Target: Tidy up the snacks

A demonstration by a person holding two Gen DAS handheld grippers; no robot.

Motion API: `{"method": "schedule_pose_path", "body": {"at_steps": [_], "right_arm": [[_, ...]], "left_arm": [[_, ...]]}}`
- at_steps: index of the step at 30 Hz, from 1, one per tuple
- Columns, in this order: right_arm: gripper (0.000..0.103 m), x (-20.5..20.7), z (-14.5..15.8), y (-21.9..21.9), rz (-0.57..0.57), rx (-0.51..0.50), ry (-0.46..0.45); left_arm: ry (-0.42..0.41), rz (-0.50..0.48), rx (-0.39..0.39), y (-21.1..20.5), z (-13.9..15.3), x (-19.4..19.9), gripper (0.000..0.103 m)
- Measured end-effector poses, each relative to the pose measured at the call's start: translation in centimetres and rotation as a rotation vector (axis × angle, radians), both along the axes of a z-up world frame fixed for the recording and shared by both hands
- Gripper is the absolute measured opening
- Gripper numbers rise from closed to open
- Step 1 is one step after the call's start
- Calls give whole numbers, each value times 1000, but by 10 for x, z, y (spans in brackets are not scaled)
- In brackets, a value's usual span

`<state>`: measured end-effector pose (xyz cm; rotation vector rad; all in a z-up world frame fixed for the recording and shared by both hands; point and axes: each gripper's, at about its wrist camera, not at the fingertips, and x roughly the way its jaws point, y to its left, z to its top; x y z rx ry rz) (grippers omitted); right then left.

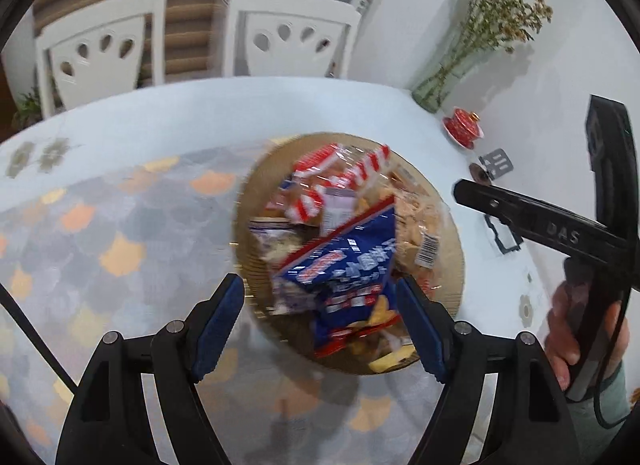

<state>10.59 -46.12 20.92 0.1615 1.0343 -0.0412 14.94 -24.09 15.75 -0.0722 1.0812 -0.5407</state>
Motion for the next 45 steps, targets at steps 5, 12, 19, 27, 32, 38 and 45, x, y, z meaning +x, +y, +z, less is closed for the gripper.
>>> {"method": "schedule_pose_path", "body": {"at_steps": [5,12,19,27,32,38,45], "right_arm": [[66,-7,17,33,42,4,-40],[66,-19,28,82,93,36,-55],[66,-32,19,138,136,88,19],[66,-55,-28,207,144,61,207],[66,-73,-55,238,137,40,265],[66,-96,-75,272,112,35,267],[66,-117,-93,303,109,52,298]], "left_arm": [[-68,78,31,36,21,-5,77],[-86,147,50,83,39,-17,77],[-78,239,60,129,36,-38,77],[14,287,184,168,-5,-63,77],[30,303,266,187,-25,-78,77],[81,343,218,220,-39,-95,77],[96,365,181,245,-46,-103,77]]}}
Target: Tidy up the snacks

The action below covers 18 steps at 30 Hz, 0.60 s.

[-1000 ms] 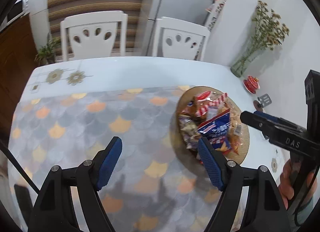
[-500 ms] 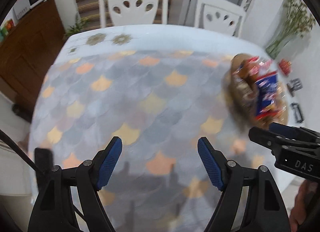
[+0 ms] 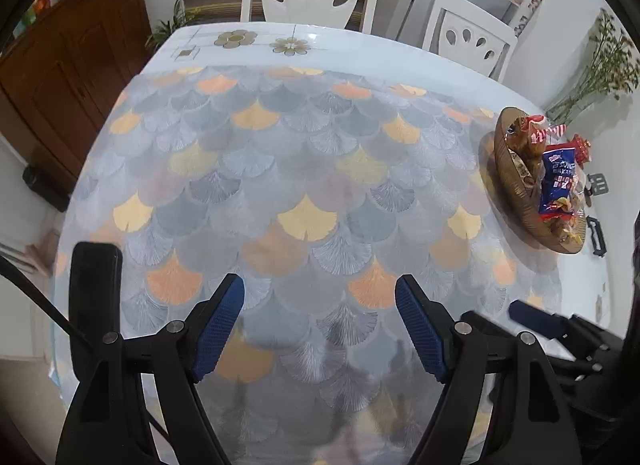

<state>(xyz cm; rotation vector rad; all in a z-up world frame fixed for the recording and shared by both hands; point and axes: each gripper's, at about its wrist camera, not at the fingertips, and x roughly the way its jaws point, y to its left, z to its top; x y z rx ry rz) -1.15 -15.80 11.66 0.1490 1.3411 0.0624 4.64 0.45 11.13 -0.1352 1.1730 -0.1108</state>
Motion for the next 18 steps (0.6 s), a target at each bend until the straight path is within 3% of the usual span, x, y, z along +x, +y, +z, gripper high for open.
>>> {"method": "schedule_pose_path", "body": {"at_steps": [18], "right_arm": [[66,0,-6,20,-34,-39,8]], "left_arm": [[28,21,-10,30,-15,-7,77]]}}
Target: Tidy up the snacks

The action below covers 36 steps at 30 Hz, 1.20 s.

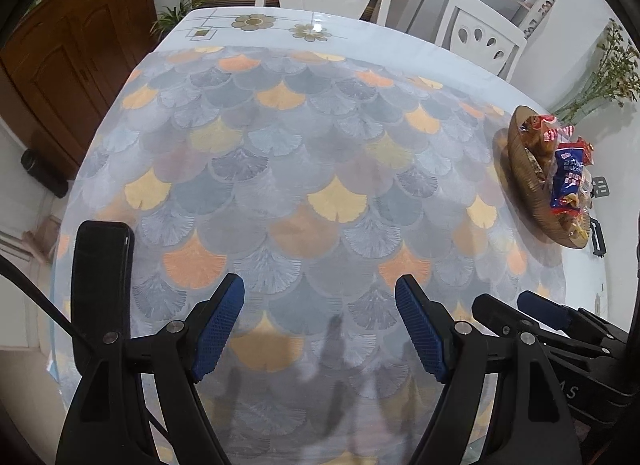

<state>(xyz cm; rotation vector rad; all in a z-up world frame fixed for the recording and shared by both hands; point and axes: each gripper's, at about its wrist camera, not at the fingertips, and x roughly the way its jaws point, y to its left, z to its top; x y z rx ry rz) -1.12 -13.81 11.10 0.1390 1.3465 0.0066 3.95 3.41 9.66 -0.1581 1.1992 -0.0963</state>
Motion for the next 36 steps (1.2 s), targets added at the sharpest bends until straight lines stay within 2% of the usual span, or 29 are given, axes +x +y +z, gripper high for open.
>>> {"method": "schedule_pose_path", "body": {"at_steps": [13,36], "right_arm": [[66,-4,1,1,9,-16,-11],[66,-11,11,3,15,-13,-46]], "left_arm": [[15,-45,0,-8,-3,-3,77],[-3,-55,33,-9,1,-6,77]]}}
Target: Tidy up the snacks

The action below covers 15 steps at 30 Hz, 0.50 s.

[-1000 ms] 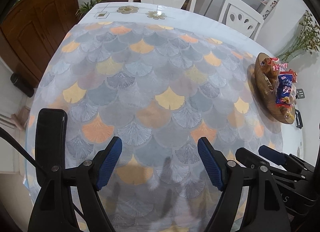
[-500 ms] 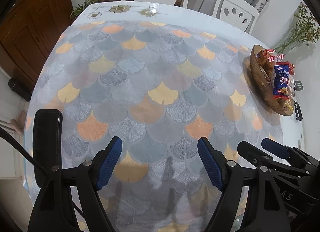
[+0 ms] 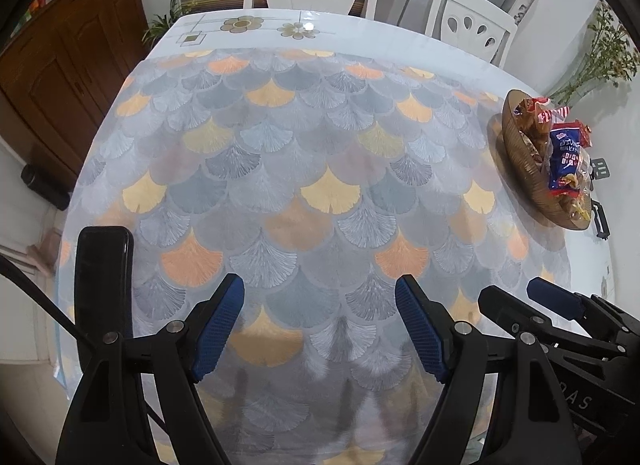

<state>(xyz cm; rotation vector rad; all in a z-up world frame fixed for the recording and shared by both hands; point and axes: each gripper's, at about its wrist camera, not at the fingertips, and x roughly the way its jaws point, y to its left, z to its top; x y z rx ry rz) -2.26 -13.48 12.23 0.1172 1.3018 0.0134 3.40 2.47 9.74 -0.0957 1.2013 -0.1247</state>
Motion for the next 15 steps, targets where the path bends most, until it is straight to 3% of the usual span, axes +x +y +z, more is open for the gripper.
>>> {"method": "schedule_pose_path", "body": {"at_steps": [15], "right_arm": [[66,3,-4,2,8,4,10]], "left_arm": [[20,14,-9,3,-5,1,77]]}}
